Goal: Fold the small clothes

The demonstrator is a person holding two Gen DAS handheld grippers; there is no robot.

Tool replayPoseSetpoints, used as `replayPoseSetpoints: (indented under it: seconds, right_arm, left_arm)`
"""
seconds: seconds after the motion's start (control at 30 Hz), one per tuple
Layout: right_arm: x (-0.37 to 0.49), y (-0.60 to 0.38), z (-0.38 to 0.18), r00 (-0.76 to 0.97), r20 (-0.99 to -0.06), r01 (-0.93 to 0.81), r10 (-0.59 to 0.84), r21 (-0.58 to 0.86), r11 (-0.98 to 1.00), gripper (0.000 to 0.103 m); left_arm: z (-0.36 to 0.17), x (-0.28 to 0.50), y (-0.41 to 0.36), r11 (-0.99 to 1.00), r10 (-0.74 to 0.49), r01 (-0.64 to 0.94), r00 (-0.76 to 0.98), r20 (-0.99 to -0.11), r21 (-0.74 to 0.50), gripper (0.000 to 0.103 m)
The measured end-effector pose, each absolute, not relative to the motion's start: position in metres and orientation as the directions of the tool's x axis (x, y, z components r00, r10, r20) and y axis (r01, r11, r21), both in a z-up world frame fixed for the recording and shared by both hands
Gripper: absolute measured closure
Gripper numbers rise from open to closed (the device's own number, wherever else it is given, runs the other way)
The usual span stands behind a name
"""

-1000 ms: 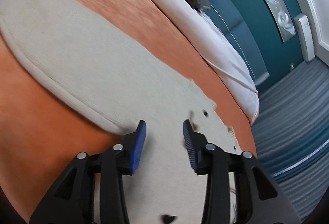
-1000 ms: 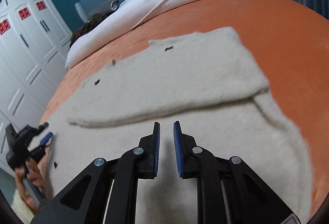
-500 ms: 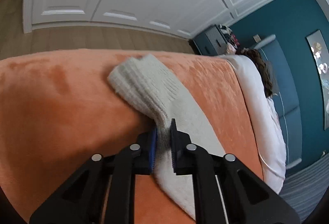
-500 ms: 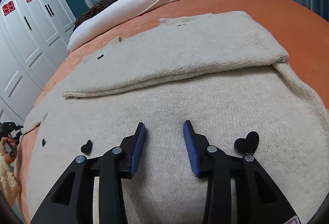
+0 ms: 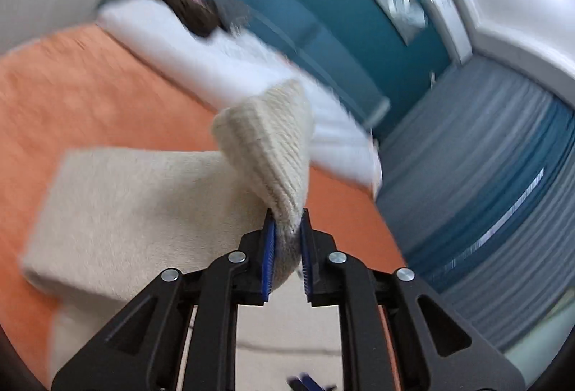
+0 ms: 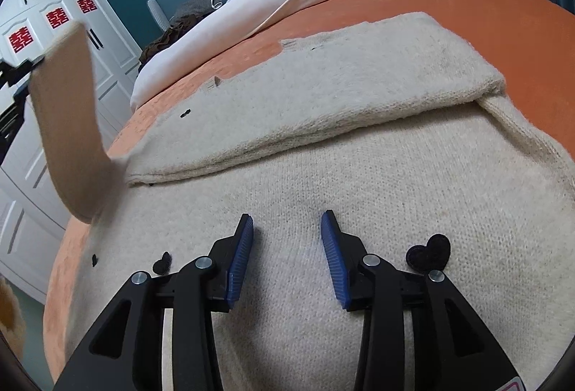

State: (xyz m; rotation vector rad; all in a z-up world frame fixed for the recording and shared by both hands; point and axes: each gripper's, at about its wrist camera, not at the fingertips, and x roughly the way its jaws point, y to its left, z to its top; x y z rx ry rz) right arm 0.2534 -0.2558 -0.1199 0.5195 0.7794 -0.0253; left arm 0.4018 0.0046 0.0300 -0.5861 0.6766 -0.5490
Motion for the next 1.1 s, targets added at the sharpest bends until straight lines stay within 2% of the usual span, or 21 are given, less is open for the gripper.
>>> replayPoseSetpoints:
  seconds: [0.03,0.1,0.13,0.2,0.3,0.43,0.5,0.67,0.7,0.73,0.77,0.8,0.83,0.87,0.93,1.03,1.07,1.1]
  right_arm:
    - [0.253,-0.257,-0.12,0.72,-0.672,0.208,0.173,0.447,0.87,0.066]
    - [0.252,-0.259,-0.119,0.724,-0.665,0.206,0.184,0.463,0.862,0.066]
    - [0.251,-0.26,-0.119,0.725,-0.663,0.205,0.188,0.469,0.859,0.066]
    - [0.252,-0.262,-0.119,0.727,-0.656,0.202,0.202,0.486,0.85,0.065]
    - [0.249,-0.27,-0.114,0.729,-0.647,0.212,0.221,0.521,0.827,0.064]
    - [0.246,-0.274,-0.078,0.772,-0.621,0.208,0.139,0.454,0.867,0.04]
    - [0.258,-0.278,-0.065,0.777,-0.617,0.208,0.125,0.439,0.874,0.031]
    - [0.312,-0.293,-0.079,0.705,-0.685,0.296,0.184,0.519,0.802,0.029]
    - [0.323,-0.292,-0.086,0.681,-0.709,0.32,0.185,0.514,0.796,0.03]
    - [0.329,-0.289,-0.089,0.671,-0.719,0.33,0.18,0.507,0.796,0.035]
    - [0.335,-0.286,-0.089,0.67,-0.722,0.328,0.173,0.497,0.804,0.044]
    - [0.342,-0.282,-0.087,0.663,-0.726,0.31,0.182,0.488,0.816,0.077]
    - [0.352,-0.278,-0.083,0.645,-0.737,0.29,0.202,0.48,0.828,0.092]
    - [0.356,-0.278,-0.072,0.655,-0.725,0.272,0.214,0.491,0.828,0.092]
    - [0.352,-0.282,-0.026,0.76,-0.606,0.18,0.235,0.544,0.82,0.093]
    - [0.324,-0.295,0.042,0.891,-0.415,0.079,0.185,0.541,0.837,0.093]
    - [0.316,-0.301,0.049,0.912,-0.381,0.074,0.153,0.519,0.852,0.093]
    - [0.315,-0.307,0.044,0.915,-0.389,0.099,0.108,0.477,0.874,0.093]
  left_arm:
    - [0.011,0.399,-0.022,0.718,-0.641,0.271,0.616,-0.458,-0.641,0.086]
    - [-0.034,0.386,-0.063,0.776,-0.596,0.224,0.567,-0.569,-0.59,0.068]
    - [-0.052,0.379,-0.072,0.797,-0.569,0.2,0.565,-0.597,-0.57,0.063]
    - [-0.082,0.366,-0.071,0.811,-0.535,0.14,0.57,-0.624,-0.568,0.051]
    - [-0.106,0.352,-0.035,0.751,-0.55,0.019,0.571,-0.609,-0.66,0.039]
    - [-0.097,0.36,0.033,0.76,-0.456,-0.077,0.646,-0.613,-0.646,0.034]
    - [-0.092,0.366,0.072,0.761,-0.404,-0.123,0.678,-0.614,-0.637,0.028]
    - [-0.107,0.383,0.122,0.621,-0.396,-0.278,0.696,-0.6,-0.733,0.028]
    - [-0.112,0.385,0.129,0.581,-0.402,-0.302,0.7,-0.589,-0.756,0.031]
    - [-0.115,0.388,0.132,0.548,-0.412,-0.313,0.706,-0.576,-0.776,0.035]
    - [-0.119,0.391,0.135,0.523,-0.424,-0.313,0.711,-0.561,-0.793,0.053]
    - [-0.117,0.398,0.133,0.511,-0.441,-0.312,0.705,-0.555,-0.801,0.075]
    - [-0.115,0.399,0.132,0.507,-0.456,-0.304,0.7,-0.55,-0.807,0.089]
    - [-0.108,0.404,0.131,0.509,-0.464,-0.29,0.7,-0.542,-0.811,0.096]
    - [-0.087,0.401,0.131,0.53,-0.445,-0.235,0.741,-0.503,-0.815,0.097]
    - [-0.056,0.397,0.123,0.598,-0.433,-0.136,0.774,-0.461,-0.79,0.097]
    - [-0.056,0.4,0.116,0.624,-0.439,-0.115,0.767,-0.469,-0.773,0.096]
    - [-0.063,0.404,0.109,0.653,-0.44,-0.109,0.751,-0.492,-0.75,0.096]
